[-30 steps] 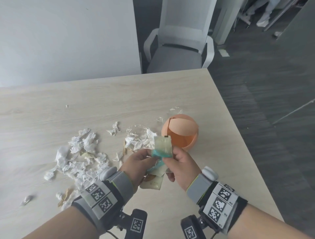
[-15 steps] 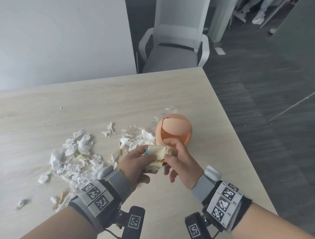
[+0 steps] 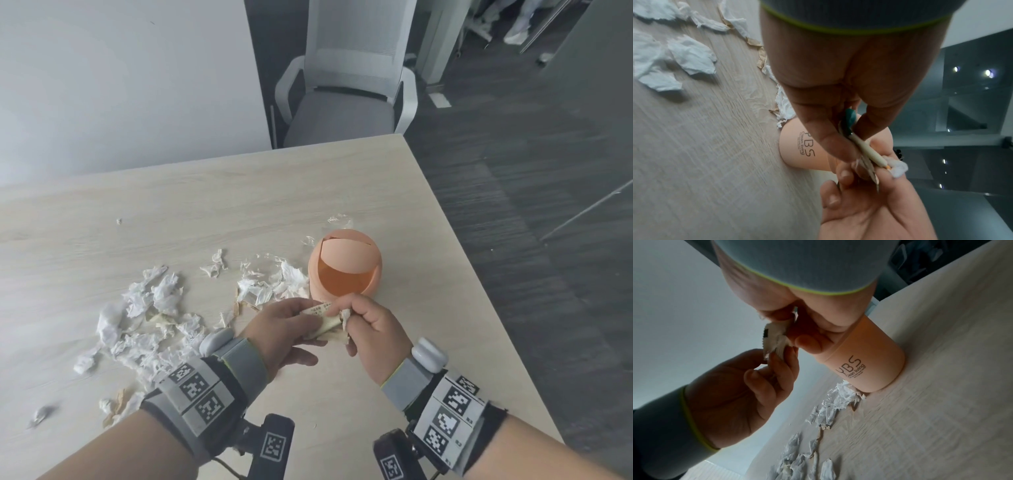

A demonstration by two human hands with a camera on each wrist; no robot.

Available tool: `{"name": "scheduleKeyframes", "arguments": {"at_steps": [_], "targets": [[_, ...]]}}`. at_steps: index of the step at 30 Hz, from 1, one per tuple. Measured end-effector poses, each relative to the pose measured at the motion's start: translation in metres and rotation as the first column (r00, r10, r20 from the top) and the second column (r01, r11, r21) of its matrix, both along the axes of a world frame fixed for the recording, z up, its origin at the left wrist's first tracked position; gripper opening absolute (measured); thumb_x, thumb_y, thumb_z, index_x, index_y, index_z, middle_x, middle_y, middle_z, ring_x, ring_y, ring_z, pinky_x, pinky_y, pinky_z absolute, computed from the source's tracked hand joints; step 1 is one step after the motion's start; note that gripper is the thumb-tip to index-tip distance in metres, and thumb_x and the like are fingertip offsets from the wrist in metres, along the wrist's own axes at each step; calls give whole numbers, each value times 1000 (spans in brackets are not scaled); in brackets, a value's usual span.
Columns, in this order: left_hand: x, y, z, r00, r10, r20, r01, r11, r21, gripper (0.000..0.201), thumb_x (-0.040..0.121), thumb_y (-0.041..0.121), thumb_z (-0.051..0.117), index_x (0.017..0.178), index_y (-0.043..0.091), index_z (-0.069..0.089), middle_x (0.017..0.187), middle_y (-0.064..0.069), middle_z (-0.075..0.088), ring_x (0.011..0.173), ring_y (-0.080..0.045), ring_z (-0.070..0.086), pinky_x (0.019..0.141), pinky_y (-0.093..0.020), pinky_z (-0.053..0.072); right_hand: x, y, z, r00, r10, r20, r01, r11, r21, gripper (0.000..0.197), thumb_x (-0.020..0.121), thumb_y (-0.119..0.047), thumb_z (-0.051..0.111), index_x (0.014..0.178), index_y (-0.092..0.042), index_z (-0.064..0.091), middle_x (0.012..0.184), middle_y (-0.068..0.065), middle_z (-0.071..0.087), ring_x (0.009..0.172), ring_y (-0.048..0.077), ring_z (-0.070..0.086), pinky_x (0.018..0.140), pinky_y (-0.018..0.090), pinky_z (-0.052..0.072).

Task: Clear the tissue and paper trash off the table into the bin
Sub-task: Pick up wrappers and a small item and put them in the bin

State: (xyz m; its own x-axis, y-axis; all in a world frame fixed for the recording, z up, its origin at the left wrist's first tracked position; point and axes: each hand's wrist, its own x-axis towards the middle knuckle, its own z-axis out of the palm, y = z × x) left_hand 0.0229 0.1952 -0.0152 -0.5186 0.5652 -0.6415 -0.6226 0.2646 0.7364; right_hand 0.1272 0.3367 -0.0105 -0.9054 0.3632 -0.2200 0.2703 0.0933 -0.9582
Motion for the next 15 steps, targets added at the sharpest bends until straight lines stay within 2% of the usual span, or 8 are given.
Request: {"name": "scheduleKeyframes", "arguments": {"at_steps": [2, 4, 5, 8, 11, 13, 15], "targets": [[-1, 0, -3, 998, 45, -34, -44, 999, 14, 18, 93, -3, 57, 106, 5, 67, 87, -14, 74, 76, -22, 70, 49, -29, 56, -1, 0, -3, 999, -45, -27, 42, 994, -104, 27, 83, -26, 53, 106, -37, 61, 86, 1, 62, 64, 19, 61, 54, 36, 52], [-3, 2, -3, 992, 86, -93, -85, 996, 22, 19, 92, -5, 57, 101, 7, 67, 87, -12, 75, 80, -24, 72, 50, -30, 57, -3, 2, -9, 994, -105, -16, 101, 980, -171, 33, 76, -34, 65, 106, -39, 53, 100, 11, 63, 74, 22, 67, 52, 39, 53], [-3, 4, -3, 987, 91, -132, -90, 996, 17, 19, 91, -6, 58, 99, 8, 67, 87, -12, 75, 81, -25, 73, 50, -31, 57, -4, 2, -11, 991, -135, 1, 133, 977, -166, 32, 73, -32, 69, 100, -38, 52, 98, 11, 65, 73, 23, 68, 50, 38, 52], [-3, 11, -1, 966, 87, -243, -89, 996, 3, 17, 88, -4, 65, 97, 10, 65, 92, -12, 77, 86, -30, 75, 54, -34, 57, -7, 9, -8, 979, -204, 20, 205, 968, -142, 26, 77, -14, 72, 84, -33, 56, 83, -1, 71, 67, 21, 66, 47, 31, 46], [-4, 18, 1, 937, 99, -336, -103, 995, 5, 17, 85, 1, 71, 94, 12, 63, 93, -15, 77, 89, -37, 73, 62, -39, 58, -8, 16, -2, 976, -216, -18, 212, 969, -124, 26, 81, -8, 71, 82, -30, 59, 76, -1, 70, 62, 17, 66, 45, 30, 45], [-4, 22, 5, 916, 76, -395, -81, 997, 3, 17, 83, 7, 76, 91, 16, 64, 91, -14, 77, 89, -36, 73, 63, -41, 59, -10, 20, 2, 969, -234, -85, 231, 972, -38, 23, 81, -9, 73, 80, -29, 60, 71, -1, 67, 59, 16, 62, 47, 30, 45], [-6, 24, 8, 865, 34, -500, -55, 998, -28, 19, 79, 18, 80, 87, 26, 64, 90, -3, 76, 81, -30, 73, 61, -43, 60, -13, 25, 3, 945, -263, -194, 291, 948, 132, 18, 79, -13, 76, 78, -26, 63, 70, -5, 65, 60, 16, 58, 52, 27, 46]]}}
